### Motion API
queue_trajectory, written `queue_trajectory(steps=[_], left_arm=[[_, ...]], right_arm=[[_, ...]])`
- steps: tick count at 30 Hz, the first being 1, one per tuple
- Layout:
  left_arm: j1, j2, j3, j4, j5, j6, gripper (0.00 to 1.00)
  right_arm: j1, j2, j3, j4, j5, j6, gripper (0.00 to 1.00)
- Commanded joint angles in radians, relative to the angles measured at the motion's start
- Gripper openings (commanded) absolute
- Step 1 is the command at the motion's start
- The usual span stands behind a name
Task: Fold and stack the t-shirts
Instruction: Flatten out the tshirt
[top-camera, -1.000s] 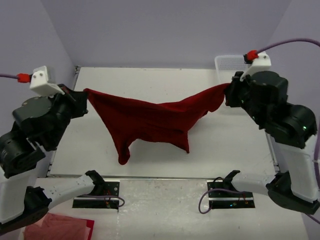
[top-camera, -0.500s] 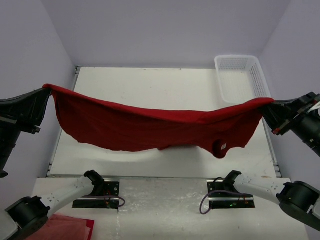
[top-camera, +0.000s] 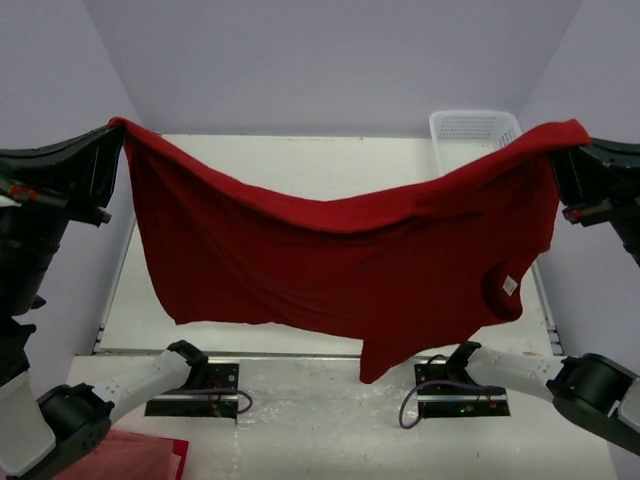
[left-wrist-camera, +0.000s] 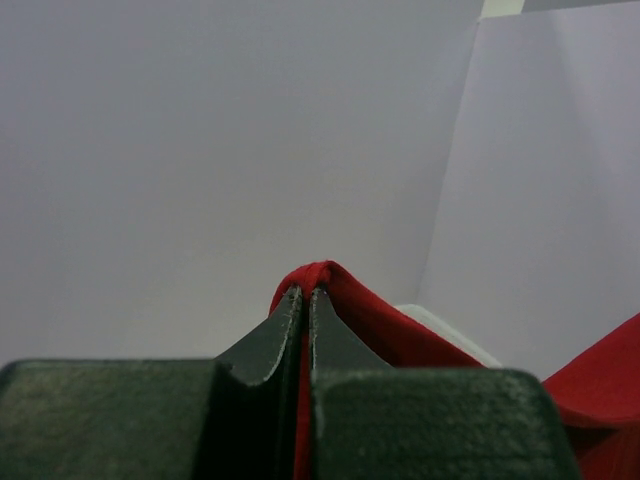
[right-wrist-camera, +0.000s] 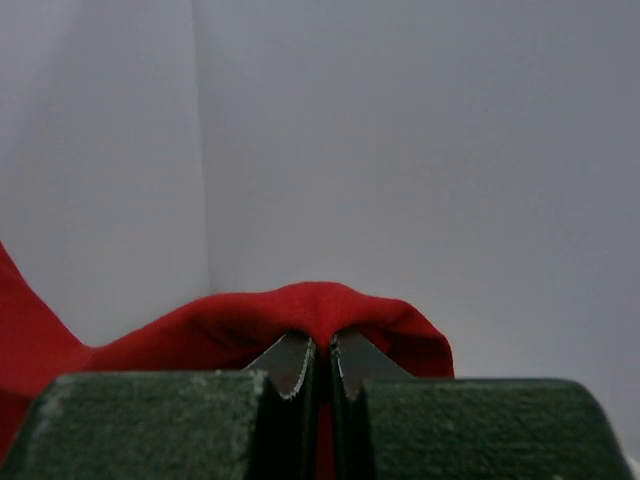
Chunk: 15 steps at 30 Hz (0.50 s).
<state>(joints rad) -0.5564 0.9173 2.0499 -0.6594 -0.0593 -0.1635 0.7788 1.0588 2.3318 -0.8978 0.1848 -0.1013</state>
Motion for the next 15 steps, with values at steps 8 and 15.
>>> queue_trajectory(steps=[8, 15], left_arm=[[0.007, 0.155, 0.066, 0.19, -0.146, 0.199, 0.0], [0.007, 0.183, 0.021, 0.199, -0.192, 0.236, 0.0]], right_arm=[[0.004, 0.159, 0.08, 0.278, 0.048, -0.284, 0.0], [0.002, 0.179, 0.032, 0.32, 0.053, -0.337, 0.0]])
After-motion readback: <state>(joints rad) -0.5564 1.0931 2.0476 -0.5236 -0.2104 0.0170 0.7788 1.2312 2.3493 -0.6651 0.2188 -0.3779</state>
